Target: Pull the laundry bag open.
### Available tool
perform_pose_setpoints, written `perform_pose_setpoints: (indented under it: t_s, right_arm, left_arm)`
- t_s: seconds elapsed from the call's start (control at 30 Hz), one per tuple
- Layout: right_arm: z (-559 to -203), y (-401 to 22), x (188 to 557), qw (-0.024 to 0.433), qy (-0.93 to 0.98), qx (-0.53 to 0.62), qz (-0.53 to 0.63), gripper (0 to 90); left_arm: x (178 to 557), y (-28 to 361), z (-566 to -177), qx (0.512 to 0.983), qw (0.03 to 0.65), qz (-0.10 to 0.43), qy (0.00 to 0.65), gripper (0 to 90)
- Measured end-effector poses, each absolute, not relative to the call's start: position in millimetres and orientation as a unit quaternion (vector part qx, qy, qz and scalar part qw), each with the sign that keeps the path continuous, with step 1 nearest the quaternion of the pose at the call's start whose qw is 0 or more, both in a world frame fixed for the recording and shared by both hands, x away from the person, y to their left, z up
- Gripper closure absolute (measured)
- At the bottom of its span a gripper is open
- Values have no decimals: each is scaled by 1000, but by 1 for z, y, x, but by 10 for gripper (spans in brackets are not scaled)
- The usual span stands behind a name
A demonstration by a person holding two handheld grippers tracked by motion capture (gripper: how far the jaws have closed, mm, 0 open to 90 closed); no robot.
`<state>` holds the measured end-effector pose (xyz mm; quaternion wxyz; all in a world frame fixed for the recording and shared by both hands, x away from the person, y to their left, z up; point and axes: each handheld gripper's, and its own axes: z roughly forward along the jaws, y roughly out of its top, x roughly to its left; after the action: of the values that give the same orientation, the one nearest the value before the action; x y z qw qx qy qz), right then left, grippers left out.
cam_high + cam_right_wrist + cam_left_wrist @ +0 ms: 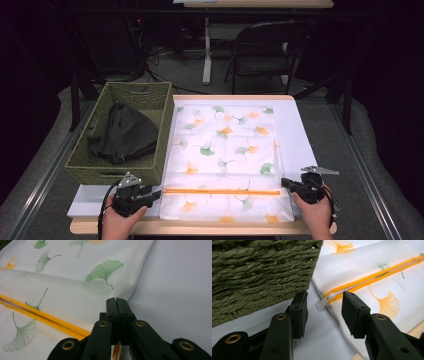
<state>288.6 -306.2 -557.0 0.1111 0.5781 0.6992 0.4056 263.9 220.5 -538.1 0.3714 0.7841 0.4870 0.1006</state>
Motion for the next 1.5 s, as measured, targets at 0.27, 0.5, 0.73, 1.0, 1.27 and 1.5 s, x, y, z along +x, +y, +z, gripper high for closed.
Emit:
perform_pose_setpoints:
  t_s: [0.27,0.5,0.73,1.0,1.27,1.5]
  right_arm:
    - [-556,-309,290,117,696,577,412,779]
    - [-544,-307,287,137,706,569,400,651]
    - [-526,-297,284,153,725,544,393,600]
    - [-508,-275,288,148,746,516,394,552]
    - [-496,-244,299,148,766,489,390,550]
    - [-492,-212,309,134,782,466,392,550]
  left_arm:
    - [262,223,-536,783,372,111,486,549]
    - [260,226,-535,780,374,115,489,542]
    - [260,226,-535,777,375,117,491,539]
    - [260,225,-535,778,377,116,490,528]
    - [260,227,-535,775,379,117,491,526]
    - [261,227,-536,776,379,116,491,526]
